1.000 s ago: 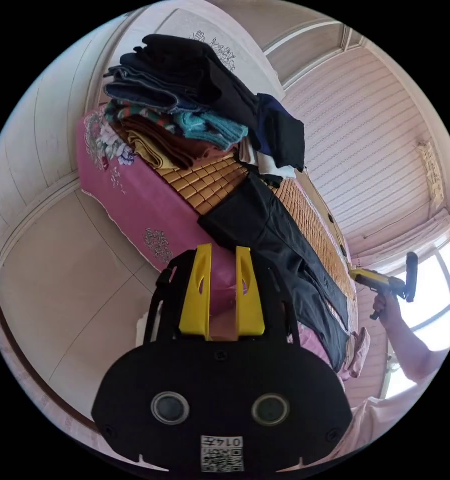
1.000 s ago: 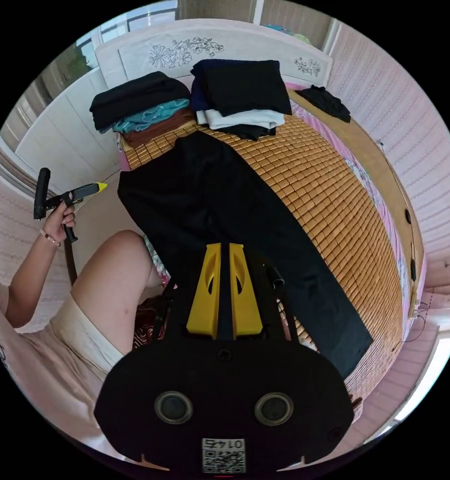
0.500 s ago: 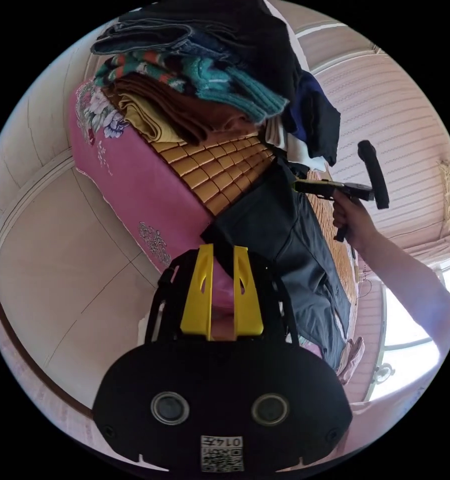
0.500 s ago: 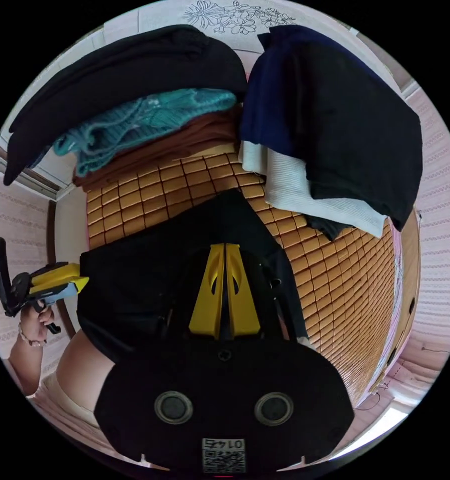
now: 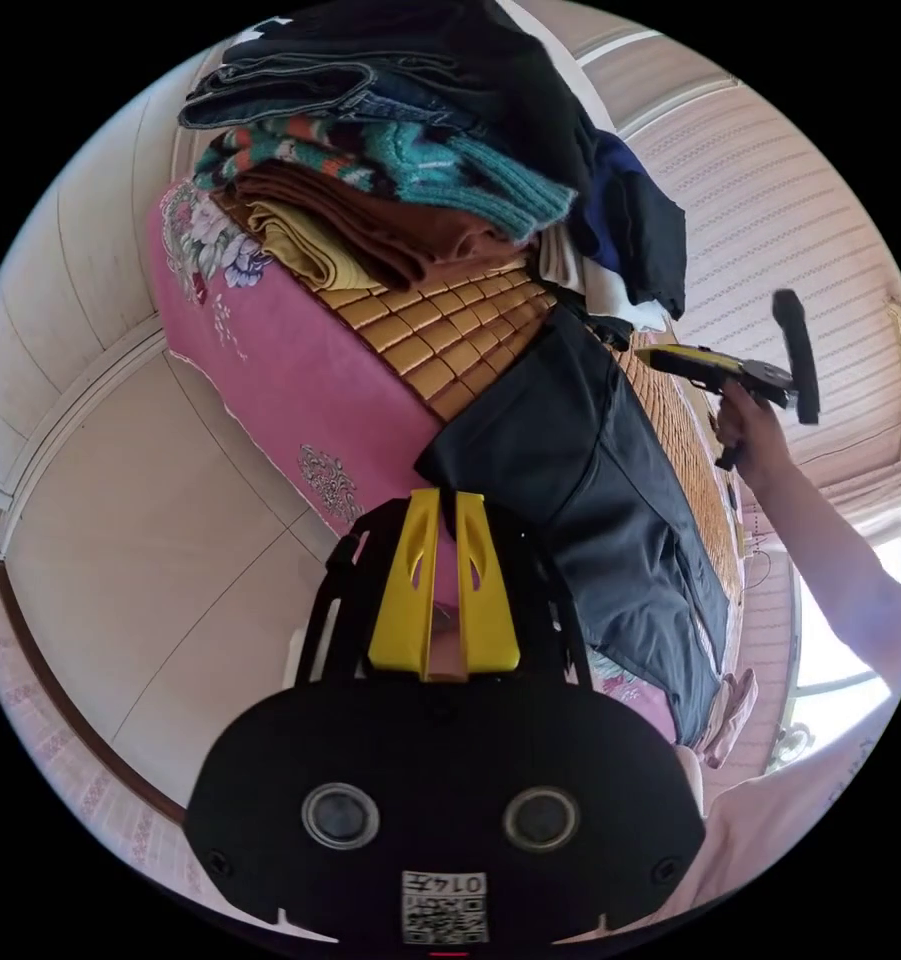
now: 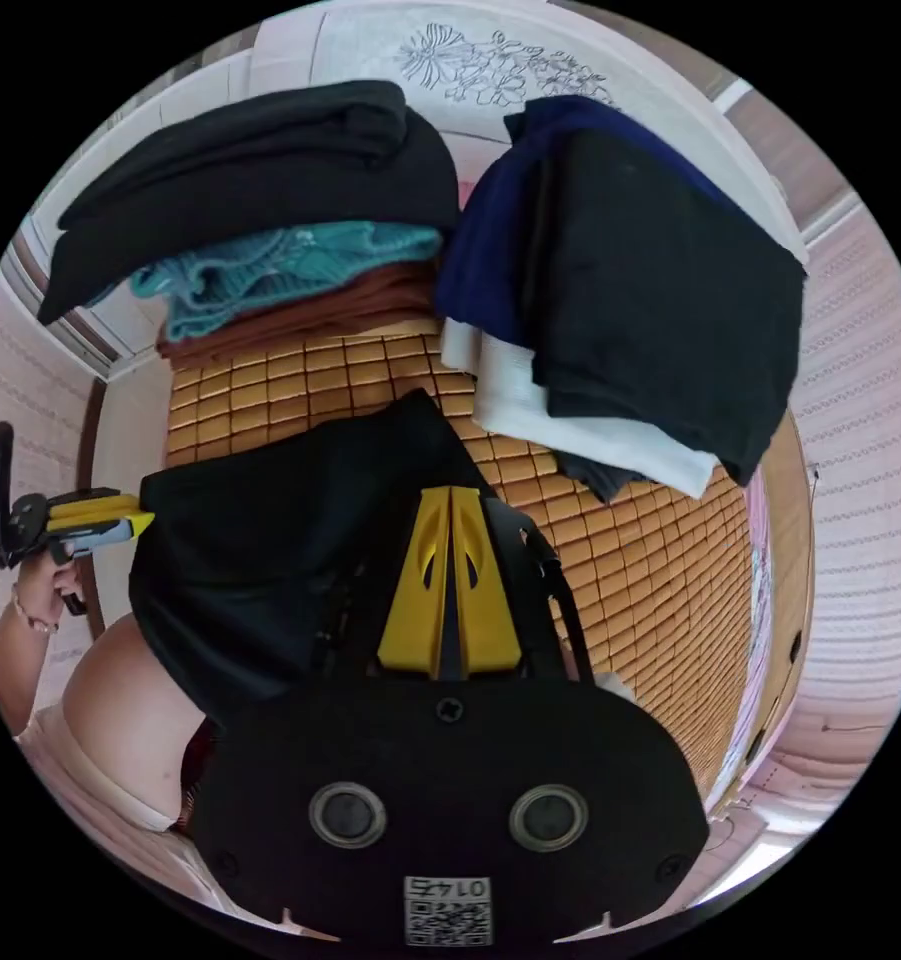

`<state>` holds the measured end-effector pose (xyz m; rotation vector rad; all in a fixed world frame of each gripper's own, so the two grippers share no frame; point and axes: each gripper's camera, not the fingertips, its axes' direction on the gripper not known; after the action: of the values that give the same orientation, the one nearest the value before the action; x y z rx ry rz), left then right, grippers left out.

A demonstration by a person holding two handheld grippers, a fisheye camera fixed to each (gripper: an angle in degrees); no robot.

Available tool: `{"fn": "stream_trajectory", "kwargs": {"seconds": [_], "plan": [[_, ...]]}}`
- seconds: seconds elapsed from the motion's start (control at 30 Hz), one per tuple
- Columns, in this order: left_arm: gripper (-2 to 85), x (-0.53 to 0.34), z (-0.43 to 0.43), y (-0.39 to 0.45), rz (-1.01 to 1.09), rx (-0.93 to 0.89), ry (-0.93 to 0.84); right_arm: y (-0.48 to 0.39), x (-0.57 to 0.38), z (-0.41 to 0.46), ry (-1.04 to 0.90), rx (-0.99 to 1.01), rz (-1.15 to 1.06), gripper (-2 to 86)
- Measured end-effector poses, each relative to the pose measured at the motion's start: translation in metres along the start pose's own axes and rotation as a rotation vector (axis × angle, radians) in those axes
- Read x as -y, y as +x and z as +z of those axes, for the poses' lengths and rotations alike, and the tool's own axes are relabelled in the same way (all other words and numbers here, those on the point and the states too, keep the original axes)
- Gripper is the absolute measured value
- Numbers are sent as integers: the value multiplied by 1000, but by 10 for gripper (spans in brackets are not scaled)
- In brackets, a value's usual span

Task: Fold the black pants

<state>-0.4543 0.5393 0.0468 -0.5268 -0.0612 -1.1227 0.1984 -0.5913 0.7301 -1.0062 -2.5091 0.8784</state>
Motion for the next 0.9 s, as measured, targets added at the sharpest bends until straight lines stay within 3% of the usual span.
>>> {"fn": "stream_trajectory", "kwargs": {"seconds": [0.13, 0.43, 0.7, 0.83, 0.9], "plan": [[38, -15, -14, 3, -1, 14, 5, -4, -126, -58, 53, 22, 144, -10], [54, -56, -72, 42, 121, -26, 99, -49, -386, -139, -141, -159, 563, -5], [68, -116, -92, 145, 560, 174, 195, -88, -472, -157, -145, -301, 718, 91], [93, -129, -82, 162, 602, 62, 173, -99, -516, -149, -138, -257, 774, 128], [107, -129, -68, 166, 587, 1, 79, -100, -538, -146, -124, -242, 812, 131]]}}
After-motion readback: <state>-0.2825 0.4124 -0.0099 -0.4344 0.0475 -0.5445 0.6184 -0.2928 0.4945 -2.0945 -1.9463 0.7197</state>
